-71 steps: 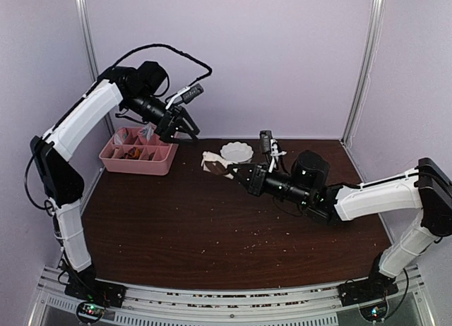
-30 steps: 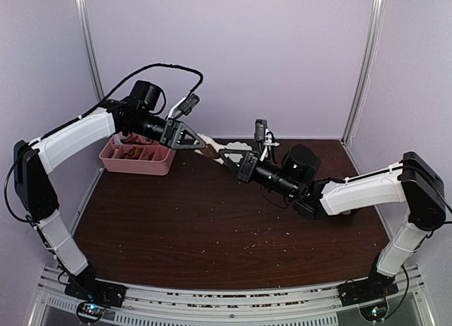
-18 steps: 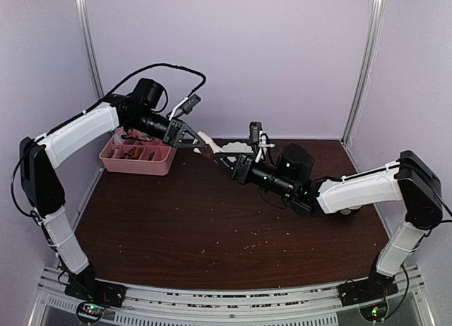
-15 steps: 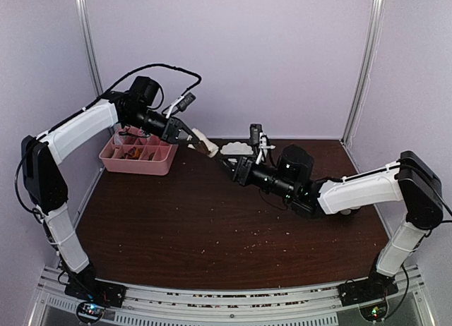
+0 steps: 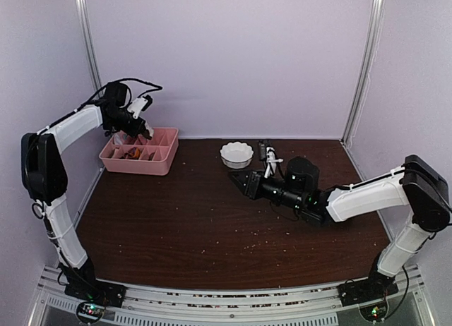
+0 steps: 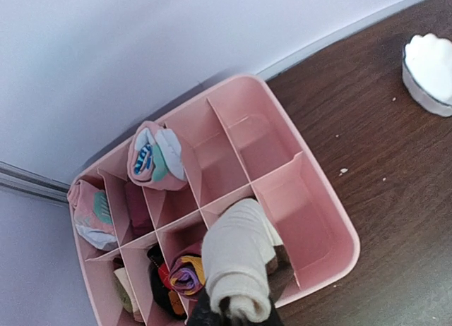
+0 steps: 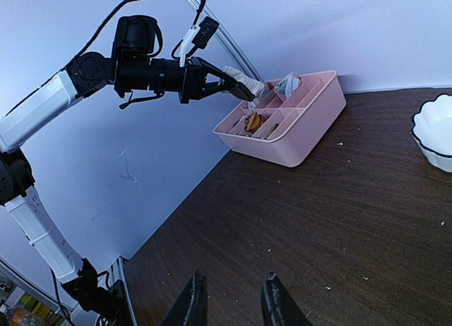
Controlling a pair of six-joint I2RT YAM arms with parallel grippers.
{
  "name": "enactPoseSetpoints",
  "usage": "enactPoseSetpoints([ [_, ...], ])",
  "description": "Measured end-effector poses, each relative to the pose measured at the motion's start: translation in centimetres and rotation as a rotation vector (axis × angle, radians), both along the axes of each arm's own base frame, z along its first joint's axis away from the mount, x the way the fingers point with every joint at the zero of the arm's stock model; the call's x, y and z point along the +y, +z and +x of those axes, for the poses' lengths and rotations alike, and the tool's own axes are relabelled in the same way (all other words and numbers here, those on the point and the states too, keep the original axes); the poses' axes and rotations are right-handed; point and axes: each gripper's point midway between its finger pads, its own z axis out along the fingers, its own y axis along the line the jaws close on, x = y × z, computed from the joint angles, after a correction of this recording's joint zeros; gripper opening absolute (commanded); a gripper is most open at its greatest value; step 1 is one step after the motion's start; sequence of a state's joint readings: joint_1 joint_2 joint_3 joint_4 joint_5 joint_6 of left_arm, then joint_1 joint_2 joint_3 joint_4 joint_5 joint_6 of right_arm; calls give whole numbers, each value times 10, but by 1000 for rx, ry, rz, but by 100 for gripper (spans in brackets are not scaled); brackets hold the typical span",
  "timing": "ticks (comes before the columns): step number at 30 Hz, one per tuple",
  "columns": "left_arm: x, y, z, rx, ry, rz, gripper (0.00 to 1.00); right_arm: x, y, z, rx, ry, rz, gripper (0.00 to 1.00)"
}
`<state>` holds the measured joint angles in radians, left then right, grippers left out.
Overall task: Roll the socks
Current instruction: Move the storage box to the center of the board.
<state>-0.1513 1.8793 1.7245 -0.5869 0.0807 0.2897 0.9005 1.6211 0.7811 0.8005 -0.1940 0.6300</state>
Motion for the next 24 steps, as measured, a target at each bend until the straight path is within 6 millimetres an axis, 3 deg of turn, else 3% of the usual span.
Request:
enactPoseSetpoints([
  [12,19,-92,27,76,44,195,0,-2,-10,-3,18,7,-12,23],
  [16,15,-109,28,96,24,235,0,-4,-13,-6,27,13,-12,20],
  [24,2,-123,24,123,-36,263,0,-3,-11,-10,38,36,12,19],
])
